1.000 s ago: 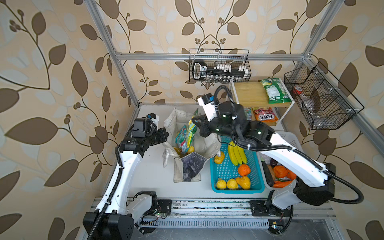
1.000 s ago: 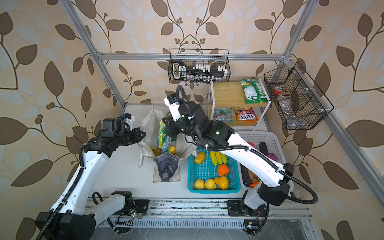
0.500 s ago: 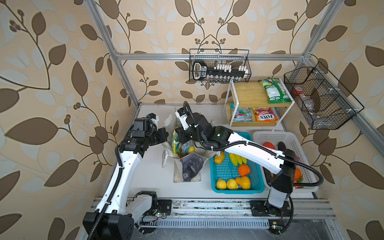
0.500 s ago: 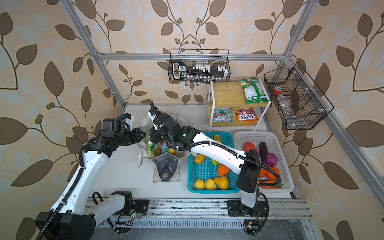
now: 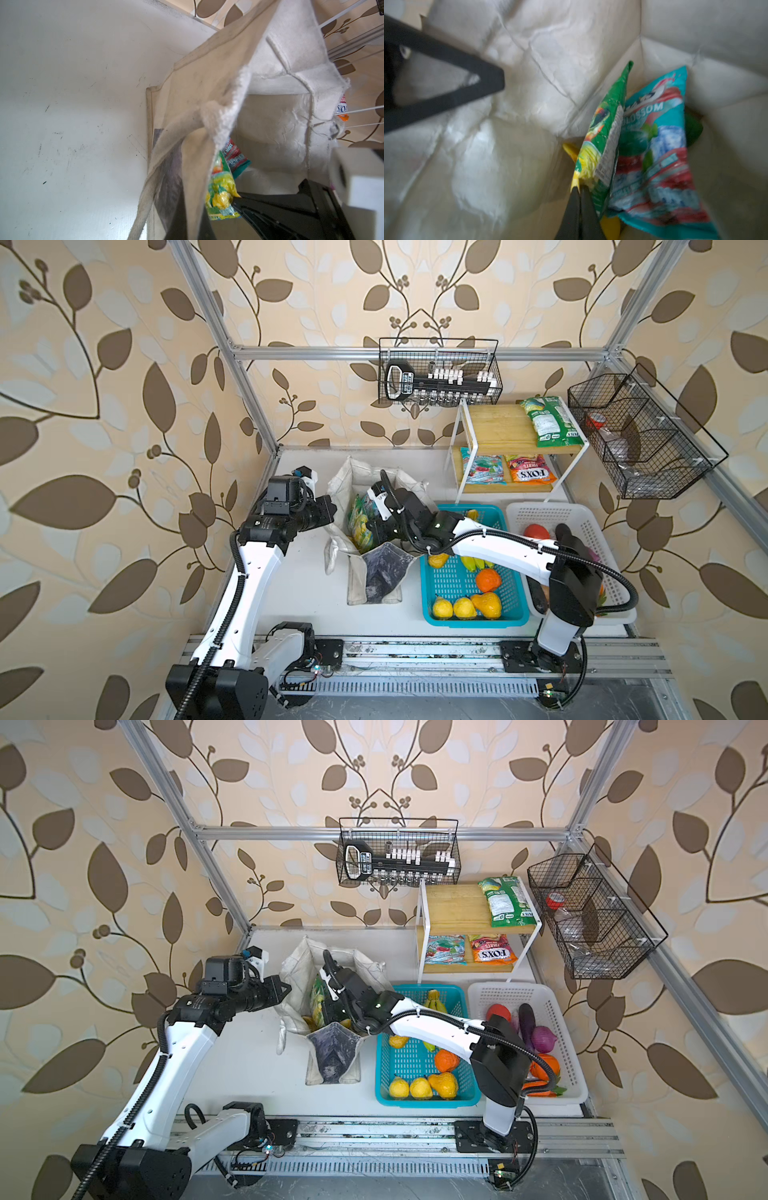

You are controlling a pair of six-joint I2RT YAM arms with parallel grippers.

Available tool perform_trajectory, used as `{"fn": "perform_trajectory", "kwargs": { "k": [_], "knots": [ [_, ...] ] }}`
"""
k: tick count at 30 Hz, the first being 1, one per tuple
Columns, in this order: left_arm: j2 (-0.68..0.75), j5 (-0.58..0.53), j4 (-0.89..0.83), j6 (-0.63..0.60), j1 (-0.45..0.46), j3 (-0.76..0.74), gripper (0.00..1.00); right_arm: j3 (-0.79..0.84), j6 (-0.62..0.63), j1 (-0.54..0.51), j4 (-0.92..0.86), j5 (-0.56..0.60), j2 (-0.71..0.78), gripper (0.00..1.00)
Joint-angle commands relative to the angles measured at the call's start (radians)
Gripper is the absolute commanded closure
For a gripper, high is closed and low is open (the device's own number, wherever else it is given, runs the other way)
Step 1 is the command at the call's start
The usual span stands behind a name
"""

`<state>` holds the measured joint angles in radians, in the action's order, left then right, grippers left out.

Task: Place the food into the grocery bag and tie it
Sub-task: 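Open the right gripper to release the Spring Tea packet into the bag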

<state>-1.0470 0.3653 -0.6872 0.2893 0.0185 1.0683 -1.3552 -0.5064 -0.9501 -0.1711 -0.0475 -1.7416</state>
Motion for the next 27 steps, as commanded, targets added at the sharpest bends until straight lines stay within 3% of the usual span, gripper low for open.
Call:
{"fn": "perform_trajectory", "kwargs": {
  "k": [1,9,14,20,23,26,27],
  "knots": [
    [0.016,0.025,0.026,-0.010,0.002,0.015,1.00,0.042,-0.023,0.015,0.052,-0.073,0.097,1.00],
    [0.026,0.014,0.026,-0.012,0.002,0.014,1.00,0.055,0.064,0.016,-0.099,0.039,0.087,1.00],
    [0.019,0.021,0.026,-0.011,0.004,0.014,1.00,0.056,0.068,0.022,-0.111,0.035,0.069,0.90],
    [0.017,0.004,0.029,-0.012,0.006,0.010,1.00,0.010,0.114,0.007,-0.185,0.128,0.095,0.49],
    [0.007,-0.003,0.026,-0.015,0.012,0.010,1.00,-0.001,0.135,0.005,-0.213,0.161,0.147,0.34],
    [0.000,-0.014,0.019,-0.018,0.012,0.015,1.00,0.007,0.171,-0.002,-0.226,0.254,0.236,0.03],
    [0.002,-0.015,0.016,-0.019,0.012,0.016,1.00,0.011,0.189,-0.003,-0.225,0.280,0.274,0.00]
  ]
}}
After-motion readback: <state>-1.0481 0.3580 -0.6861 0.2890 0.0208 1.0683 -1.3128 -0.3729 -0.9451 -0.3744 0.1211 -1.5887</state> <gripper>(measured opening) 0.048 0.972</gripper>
